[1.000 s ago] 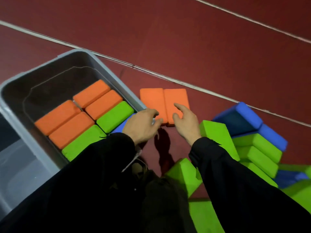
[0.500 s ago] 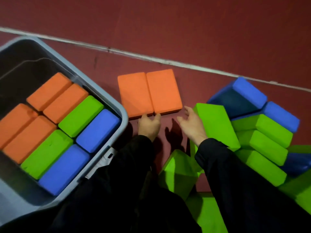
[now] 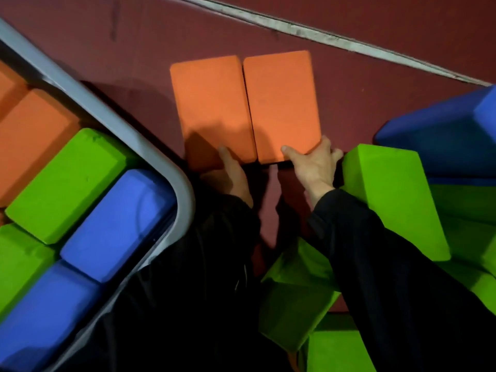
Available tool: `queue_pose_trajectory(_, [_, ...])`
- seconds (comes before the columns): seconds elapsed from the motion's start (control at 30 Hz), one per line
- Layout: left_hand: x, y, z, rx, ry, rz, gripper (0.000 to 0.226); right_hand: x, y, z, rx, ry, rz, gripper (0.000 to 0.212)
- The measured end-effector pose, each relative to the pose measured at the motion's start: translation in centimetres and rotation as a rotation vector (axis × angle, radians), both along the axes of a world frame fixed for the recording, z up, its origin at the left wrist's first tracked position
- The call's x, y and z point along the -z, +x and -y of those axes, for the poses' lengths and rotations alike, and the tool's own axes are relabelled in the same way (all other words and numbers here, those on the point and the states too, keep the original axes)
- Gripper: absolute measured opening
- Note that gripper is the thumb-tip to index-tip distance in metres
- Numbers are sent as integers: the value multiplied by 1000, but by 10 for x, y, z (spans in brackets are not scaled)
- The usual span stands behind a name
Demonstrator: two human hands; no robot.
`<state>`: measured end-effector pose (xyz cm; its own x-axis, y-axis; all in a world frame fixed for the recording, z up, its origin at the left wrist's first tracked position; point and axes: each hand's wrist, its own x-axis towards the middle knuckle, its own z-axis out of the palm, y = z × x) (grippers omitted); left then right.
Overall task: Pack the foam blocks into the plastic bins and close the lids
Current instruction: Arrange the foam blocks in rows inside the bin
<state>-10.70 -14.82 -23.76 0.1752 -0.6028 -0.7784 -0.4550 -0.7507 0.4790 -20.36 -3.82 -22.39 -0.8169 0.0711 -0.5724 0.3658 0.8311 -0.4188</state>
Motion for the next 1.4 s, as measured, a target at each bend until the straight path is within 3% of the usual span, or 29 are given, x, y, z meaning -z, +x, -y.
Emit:
queue_pose_trajectory(0.07, [-1, 2, 1, -33, -16, 27, 94, 1, 0, -3, 86, -98, 34, 101])
queue_pose_trajectory(0.2, [-7, -8, 7, -109, 67, -112, 101, 2, 18, -13, 279, -252, 76, 88])
queue_pose_trajectory(0.27, [-16, -15, 14, -237, 132, -207, 78, 2, 26, -16, 347, -262, 75, 90])
queue_pose_trajectory(0.33, [-20, -21, 17, -320, 179, -265, 38, -1, 30, -20, 375, -264, 91, 92])
queue_pose_trajectory(0.37, [-24, -22, 17, -326, 195, -297, 31, -2, 31, -22, 369, -263, 104, 92])
queue_pose_trajectory(0.5, [-35, -31, 16, -281, 275, -404, 58, 3, 36, -33, 331, -292, 141, 114])
queue_pose_trajectory(0.7, [-30, -31, 14, -249, 228, -432, 55, 14, 38, -36, 417, -271, 205, 137])
queue_pose_trajectory(0.8, [-37, -30, 12, -222, 170, -499, 53, 1, 42, -34, 451, -254, 215, 131])
queue_pose_trajectory(0.9, [-62, -29, -2, -157, 78, -546, 48, -31, 47, -40, 505, -248, 165, 128])
queue_pose_trajectory(0.97, [-88, -26, -12, -165, 70, -530, 56, -59, 48, -46, 570, -349, 118, 130])
queue_pose_trajectory(1.07, [-146, -24, -23, -118, 51, -475, 74, -108, 46, -60, 573, -469, 84, 115])
queue_pose_trajectory(1.17, [-212, -11, -30, -21, -8, -472, 76, -169, 46, -70, 549, -536, 31, 112])
queue_pose_trajectory(1.4, [-350, 97, 6, 277, -589, -472, 90, -322, 80, -71, 386, -703, -54, 85])
